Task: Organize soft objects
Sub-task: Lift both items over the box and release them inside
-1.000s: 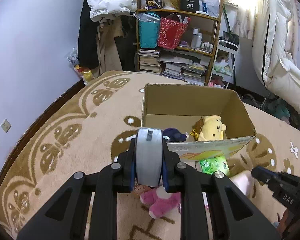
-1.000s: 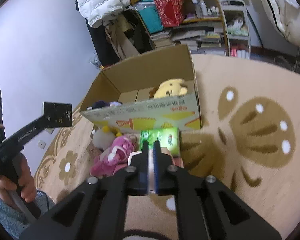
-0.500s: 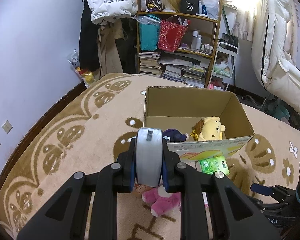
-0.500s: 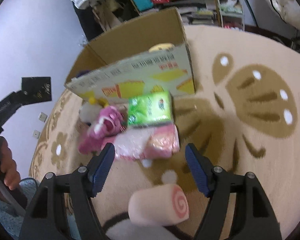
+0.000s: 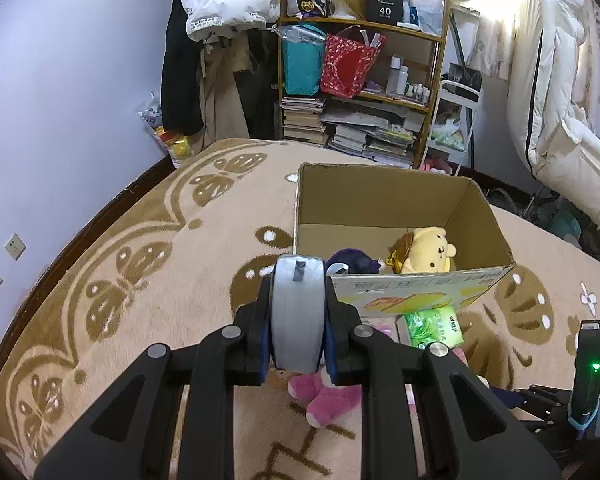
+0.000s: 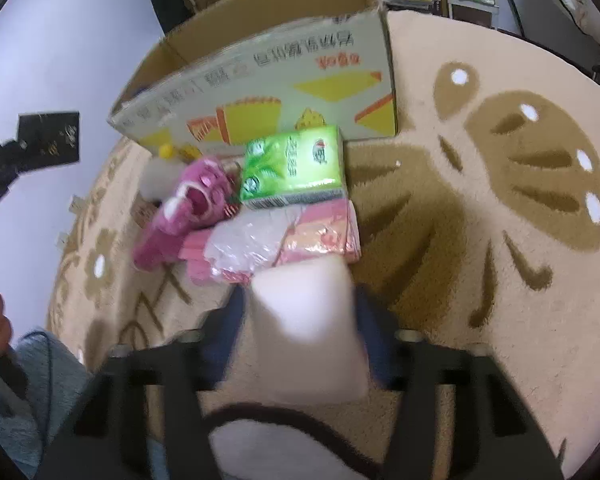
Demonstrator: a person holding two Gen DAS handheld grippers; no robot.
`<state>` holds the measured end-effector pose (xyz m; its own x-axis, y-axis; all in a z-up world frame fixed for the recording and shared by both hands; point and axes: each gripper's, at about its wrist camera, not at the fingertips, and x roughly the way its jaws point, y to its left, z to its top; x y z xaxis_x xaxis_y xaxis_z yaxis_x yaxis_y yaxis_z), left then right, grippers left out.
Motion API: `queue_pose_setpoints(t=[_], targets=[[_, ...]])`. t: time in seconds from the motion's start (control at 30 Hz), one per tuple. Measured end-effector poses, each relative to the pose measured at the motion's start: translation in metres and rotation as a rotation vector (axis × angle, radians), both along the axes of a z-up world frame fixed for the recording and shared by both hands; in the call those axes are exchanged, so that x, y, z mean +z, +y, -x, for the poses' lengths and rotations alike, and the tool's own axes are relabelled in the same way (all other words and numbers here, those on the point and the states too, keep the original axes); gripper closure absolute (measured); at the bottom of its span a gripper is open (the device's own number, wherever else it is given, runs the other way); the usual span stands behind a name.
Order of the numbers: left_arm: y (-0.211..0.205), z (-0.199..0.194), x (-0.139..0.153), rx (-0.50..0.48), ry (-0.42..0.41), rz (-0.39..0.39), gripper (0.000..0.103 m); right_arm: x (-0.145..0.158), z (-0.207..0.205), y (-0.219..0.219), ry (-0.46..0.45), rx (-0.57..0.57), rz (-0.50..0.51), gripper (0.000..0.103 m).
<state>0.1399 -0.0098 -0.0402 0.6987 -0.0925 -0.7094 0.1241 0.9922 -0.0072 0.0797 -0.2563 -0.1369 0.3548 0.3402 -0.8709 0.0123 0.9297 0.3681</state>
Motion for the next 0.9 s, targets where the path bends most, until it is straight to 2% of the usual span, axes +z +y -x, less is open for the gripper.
queue_pose_setpoints(t=[0.07, 0.23, 0.63, 0.9], targets=[[0.000, 0.000, -0.001, -0.003, 0.004, 0.000, 0.084, 0.002, 0.000, 0.000, -0.009, -0.002, 0.003, 0.071], [-0.001, -0.004, -0.001, -0.004, -0.003, -0.001, 0.084, 0.021, 0.002, -0.007, -0.074, -0.033, -0.012, 0.076], [-0.007, -0.028, 0.005, -0.033, -0.037, 0.021, 0.084, 0.100, -0.015, -0.020, -0.305, -0.092, -0.112, 0.077], [-0.031, -0.044, 0.019, -0.092, -0.076, -0.011, 0.083, 0.124, -0.048, -0.023, -0.385, -0.108, -0.139, 0.077]])
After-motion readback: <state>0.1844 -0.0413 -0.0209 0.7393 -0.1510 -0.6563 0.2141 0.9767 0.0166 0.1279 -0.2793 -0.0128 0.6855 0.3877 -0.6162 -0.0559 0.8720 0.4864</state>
